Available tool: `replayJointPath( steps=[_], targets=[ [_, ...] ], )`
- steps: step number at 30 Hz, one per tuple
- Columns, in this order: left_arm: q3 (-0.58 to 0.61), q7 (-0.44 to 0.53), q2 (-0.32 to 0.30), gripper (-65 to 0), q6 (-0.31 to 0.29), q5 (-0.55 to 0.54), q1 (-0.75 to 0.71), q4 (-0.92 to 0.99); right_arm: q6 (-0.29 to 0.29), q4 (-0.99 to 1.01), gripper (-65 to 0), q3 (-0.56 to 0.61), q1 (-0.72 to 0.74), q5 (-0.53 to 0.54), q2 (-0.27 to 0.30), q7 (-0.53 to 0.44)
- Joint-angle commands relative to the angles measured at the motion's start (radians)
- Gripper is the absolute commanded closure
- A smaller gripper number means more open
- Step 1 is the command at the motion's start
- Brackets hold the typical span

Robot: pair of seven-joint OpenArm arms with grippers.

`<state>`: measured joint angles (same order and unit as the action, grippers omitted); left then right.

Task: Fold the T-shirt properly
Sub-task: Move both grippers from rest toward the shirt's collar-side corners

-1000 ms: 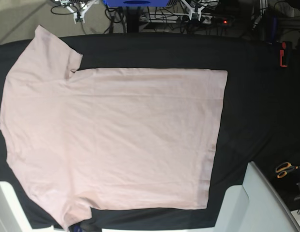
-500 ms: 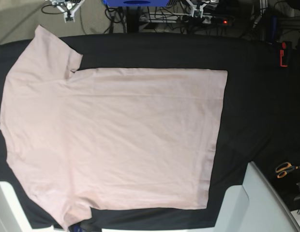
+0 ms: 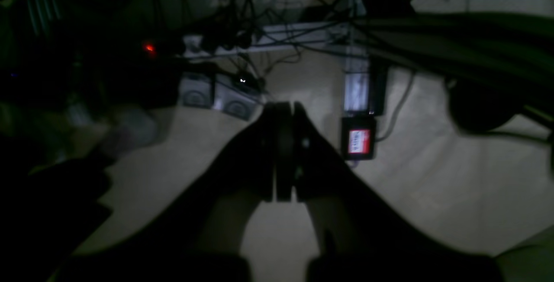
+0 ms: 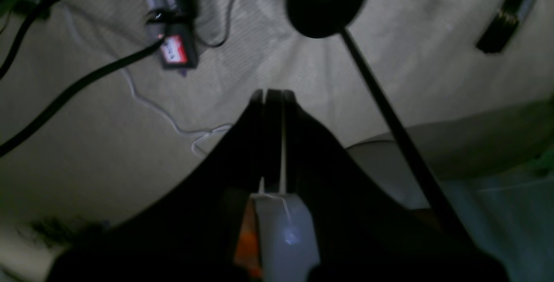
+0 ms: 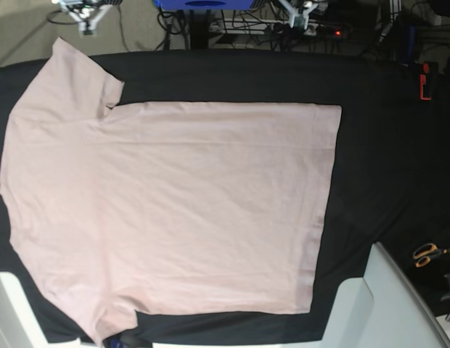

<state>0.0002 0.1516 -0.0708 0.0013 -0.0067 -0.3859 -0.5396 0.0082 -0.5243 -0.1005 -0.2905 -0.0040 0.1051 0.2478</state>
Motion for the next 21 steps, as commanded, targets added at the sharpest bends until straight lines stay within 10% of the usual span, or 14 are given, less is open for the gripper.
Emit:
replayJointPath(
  steps=[1,6,21],
  targets=[
    [-0.002,0.001,-0.017,0.0,0.007,0.0,-0.035,-0.038,-0.004,-0.092,-0.2,-0.044,-0.056,0.006,0.005,0.048],
    [-0.002,-0.001,-0.06,0.0,0.007,0.0,-0.152,-0.218,-0.001,-0.518,-0.2,-0.178,-0.22,0.006,-0.02,0.305],
    [-0.002,-0.007,-0.114,0.0,0.007,-0.002,-0.442,-0.861,0.0,-1.33,-0.2,-0.311,-0.41,0.003,-0.068,0.625]
  ],
)
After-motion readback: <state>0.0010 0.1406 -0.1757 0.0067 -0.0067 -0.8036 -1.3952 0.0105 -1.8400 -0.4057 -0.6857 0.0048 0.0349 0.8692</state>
